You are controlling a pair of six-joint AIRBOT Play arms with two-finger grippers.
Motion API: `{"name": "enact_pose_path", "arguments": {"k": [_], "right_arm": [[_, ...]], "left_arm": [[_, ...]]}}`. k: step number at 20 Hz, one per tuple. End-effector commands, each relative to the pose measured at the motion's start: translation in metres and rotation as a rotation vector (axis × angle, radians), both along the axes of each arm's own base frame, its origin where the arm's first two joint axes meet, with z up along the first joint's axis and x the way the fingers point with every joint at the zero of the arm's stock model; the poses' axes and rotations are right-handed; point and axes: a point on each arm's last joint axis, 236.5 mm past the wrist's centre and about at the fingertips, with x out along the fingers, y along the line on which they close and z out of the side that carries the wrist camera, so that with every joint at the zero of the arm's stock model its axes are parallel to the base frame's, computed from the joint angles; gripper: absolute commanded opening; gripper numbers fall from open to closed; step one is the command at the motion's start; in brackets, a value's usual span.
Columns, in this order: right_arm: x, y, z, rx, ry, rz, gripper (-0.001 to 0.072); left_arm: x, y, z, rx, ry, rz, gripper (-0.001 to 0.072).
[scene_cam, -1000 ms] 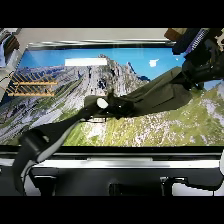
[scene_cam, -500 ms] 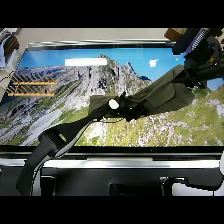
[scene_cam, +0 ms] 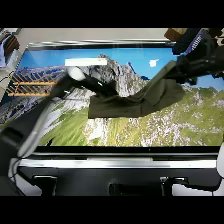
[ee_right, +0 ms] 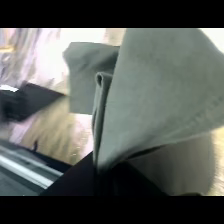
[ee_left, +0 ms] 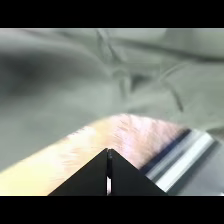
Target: Fold the clothes and pants, and hang the long-sleeved shirts on hangers.
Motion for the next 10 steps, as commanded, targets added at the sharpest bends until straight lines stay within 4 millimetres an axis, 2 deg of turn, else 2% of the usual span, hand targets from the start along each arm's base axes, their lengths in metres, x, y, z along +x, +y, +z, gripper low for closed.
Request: {"name": "enact_pose_path", "arguments": {"k": [1, 3, 6, 8, 10], "right_arm": [[0.004, 0.077, 0.001, 0.044, -0.025, 0.067, 0.0032], [0.004, 0.128, -0.011, 0.059, -0.032, 0.124, 0.0032], [-0.002, 0.192, -0.051, 0.063, 0.027, 0.201, 0.0032], [-0.005, 0.222, -0.086, 0.053, 0.073, 0.236, 0.0032], [-0.003, 0.244, -0.121, 0.043, 0.112, 0.247, 0.0032]], "left_arm": [[0.008, 0.116, 0.072, 0.1, -0.111, 0.109, 0.0016], [0.005, 0.167, 0.108, 0.106, -0.152, 0.188, 0.0015], [-0.005, 0.233, 0.147, 0.129, -0.213, 0.307, 0.0016], [-0.009, 0.267, 0.165, 0.137, -0.249, 0.386, 0.0016], [-0.011, 0.294, 0.176, 0.144, -0.27, 0.449, 0.0016]]}}
